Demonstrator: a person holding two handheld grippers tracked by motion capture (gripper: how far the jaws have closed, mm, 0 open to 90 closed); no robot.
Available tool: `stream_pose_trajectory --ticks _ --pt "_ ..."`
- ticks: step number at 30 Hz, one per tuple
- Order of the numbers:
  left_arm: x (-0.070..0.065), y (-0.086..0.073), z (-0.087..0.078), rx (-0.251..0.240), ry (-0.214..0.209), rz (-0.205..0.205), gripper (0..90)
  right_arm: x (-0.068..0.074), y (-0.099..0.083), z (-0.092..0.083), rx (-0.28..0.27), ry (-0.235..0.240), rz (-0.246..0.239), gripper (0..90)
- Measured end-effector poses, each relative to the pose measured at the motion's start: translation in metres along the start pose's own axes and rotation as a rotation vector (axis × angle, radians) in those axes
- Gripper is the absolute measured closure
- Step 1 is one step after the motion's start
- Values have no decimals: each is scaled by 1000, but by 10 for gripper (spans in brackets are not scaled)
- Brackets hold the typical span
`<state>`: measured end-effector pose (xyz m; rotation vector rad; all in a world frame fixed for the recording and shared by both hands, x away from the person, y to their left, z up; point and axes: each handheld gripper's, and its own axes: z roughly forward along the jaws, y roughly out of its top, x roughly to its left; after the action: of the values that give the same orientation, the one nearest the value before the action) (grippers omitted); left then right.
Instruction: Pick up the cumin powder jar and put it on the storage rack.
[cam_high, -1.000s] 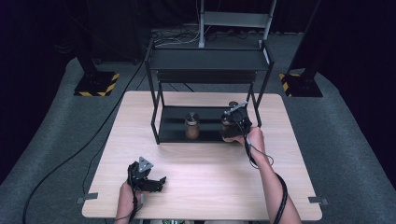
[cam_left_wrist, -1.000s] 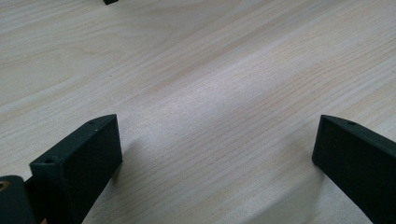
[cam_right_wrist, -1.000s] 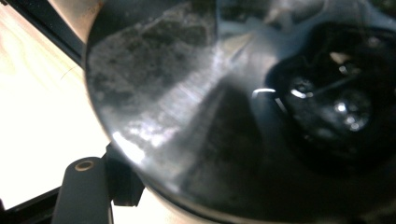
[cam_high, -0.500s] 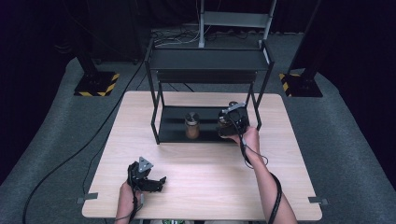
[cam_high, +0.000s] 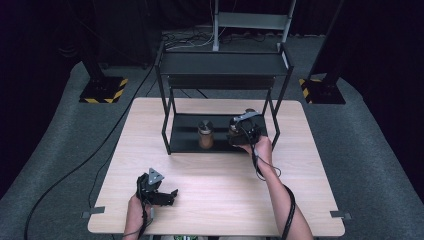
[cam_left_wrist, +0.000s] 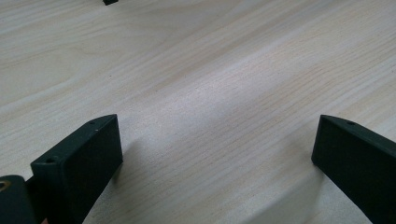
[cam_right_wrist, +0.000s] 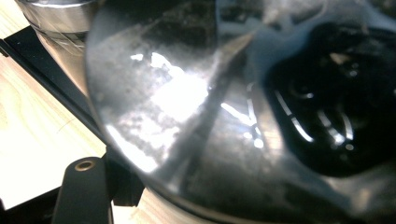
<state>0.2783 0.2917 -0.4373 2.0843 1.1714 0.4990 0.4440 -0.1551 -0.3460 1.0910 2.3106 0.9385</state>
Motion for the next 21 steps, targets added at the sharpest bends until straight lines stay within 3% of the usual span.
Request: stream_pose_trajectory --ticks 21 --pt "0 0 0 -1 0 0 15 5 -4 17 -14 22 4 301"
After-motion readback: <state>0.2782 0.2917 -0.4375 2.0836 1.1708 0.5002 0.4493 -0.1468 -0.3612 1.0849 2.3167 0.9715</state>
